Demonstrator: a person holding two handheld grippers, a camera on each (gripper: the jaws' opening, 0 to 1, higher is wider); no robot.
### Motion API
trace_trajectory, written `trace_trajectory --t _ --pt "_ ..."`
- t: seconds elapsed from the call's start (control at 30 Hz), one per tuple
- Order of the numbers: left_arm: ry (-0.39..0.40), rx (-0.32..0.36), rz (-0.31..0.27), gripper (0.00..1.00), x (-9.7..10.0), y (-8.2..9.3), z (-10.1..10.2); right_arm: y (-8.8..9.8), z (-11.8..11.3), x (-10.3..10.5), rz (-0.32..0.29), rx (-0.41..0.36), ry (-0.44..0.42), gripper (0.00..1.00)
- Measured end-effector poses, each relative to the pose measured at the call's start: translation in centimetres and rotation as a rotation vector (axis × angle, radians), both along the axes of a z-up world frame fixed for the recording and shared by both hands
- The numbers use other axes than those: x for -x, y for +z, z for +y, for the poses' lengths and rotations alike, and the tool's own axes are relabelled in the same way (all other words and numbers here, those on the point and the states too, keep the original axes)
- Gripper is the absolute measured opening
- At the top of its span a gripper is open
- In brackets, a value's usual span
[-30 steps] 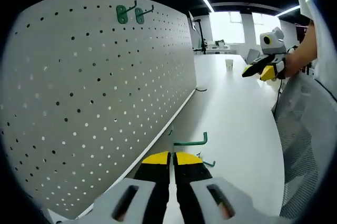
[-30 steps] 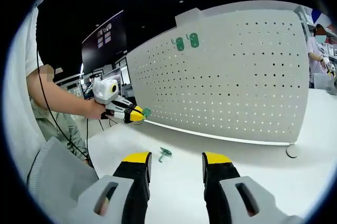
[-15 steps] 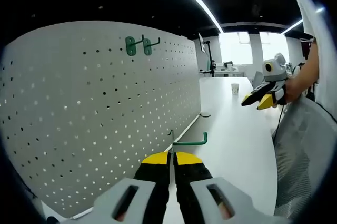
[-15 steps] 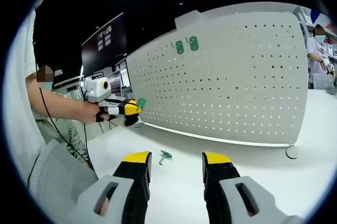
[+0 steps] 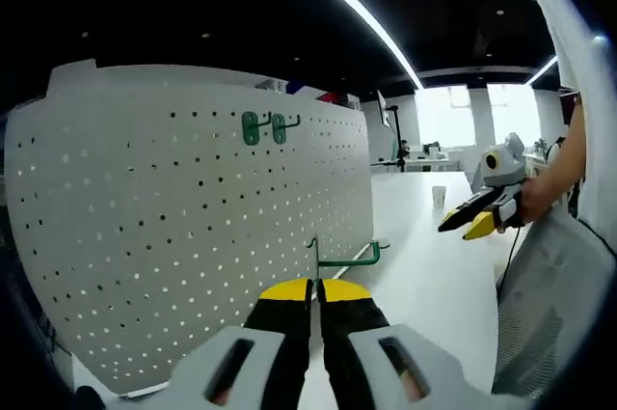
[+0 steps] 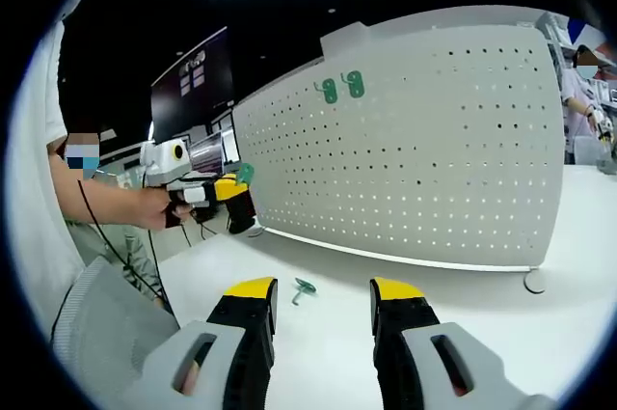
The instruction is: Insert the hook assembly into the mounting plate slot until the hook locks in place.
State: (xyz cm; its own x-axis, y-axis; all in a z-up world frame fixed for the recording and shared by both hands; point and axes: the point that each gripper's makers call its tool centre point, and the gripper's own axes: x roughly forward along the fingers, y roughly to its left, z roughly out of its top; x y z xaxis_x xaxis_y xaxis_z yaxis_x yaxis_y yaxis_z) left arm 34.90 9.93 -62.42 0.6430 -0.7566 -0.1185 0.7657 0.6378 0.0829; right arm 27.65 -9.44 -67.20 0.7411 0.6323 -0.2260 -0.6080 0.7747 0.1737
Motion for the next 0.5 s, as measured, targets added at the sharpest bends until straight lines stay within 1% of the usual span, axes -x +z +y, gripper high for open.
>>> trace_trajectory --t 0.1,0.13,0.2,0.27,0.5 --pt "0.012 0.03 -0.019 0.02 0.2 1.0 0.0 0.1 0.1 0.0 -0.002 -0.002 0.0 0.37" --pt "0.006 0.036 -0.035 0.02 0.3 1.3 -0.1 0.1 0.1 0.0 -0.003 -0.003 0.001 0.37" --pt "0.008 0.035 -0.037 0.02 0.4 1.5 -0.1 0.2 0.1 0.1 -0.005 -0.004 0.003 0.37" --pt "0.015 0.051 -0.053 0.02 0.5 2.1 -0.1 0.2 0.1 0.1 -0.005 -0.005 0.003 0.37" --pt "0.028 0.081 -0.079 0.02 1.4 3.5 -0.2 0.2 0.1 0.1 -0.009 -0.007 0.003 0.37"
